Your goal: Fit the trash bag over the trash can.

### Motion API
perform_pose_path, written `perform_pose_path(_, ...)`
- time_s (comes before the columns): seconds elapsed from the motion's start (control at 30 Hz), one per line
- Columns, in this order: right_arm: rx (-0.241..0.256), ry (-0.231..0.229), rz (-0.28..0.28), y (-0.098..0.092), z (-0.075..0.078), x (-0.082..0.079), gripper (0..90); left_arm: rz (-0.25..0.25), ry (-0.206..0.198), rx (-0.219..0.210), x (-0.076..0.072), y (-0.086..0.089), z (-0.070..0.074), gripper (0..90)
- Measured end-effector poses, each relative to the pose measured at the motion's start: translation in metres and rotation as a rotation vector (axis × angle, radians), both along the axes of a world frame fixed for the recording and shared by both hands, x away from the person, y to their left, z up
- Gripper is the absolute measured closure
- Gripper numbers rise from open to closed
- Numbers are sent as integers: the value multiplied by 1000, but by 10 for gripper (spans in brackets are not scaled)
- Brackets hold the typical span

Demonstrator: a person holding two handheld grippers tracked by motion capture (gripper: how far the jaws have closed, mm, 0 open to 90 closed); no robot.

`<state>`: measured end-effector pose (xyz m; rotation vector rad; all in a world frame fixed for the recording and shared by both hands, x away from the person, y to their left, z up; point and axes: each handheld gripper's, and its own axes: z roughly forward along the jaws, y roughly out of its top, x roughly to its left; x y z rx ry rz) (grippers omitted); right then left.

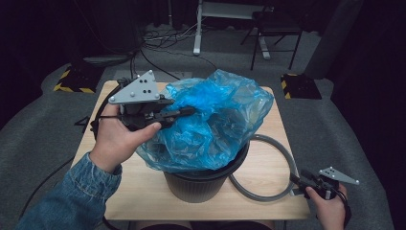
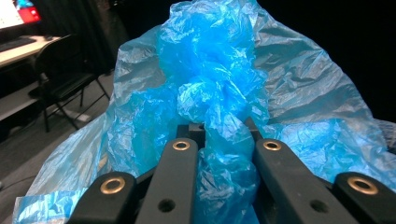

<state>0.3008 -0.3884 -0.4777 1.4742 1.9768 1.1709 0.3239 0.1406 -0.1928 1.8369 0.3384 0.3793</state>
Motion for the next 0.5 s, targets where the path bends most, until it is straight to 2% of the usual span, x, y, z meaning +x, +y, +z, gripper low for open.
perform_pose_path(0.1,1,2,3,1,-1,1,405,-29,0,-49,-1,1,5,835)
perform_pose_path(0.13,-2,4,4,2,-1,2,405,-41,11,-62,-2,1,6,835)
perform_pose_path(0.17,-3,4,7,2,-1,2,405,-53,16,-63,-3,0,7,835)
perform_pose_path(0.33,-6,6,18,6,-2,5,404,-100,54,-8,-5,-5,0,834)
perform_pose_path(0.5,-7,7,17,6,-2,5,404,-81,80,45,0,-12,-15,830)
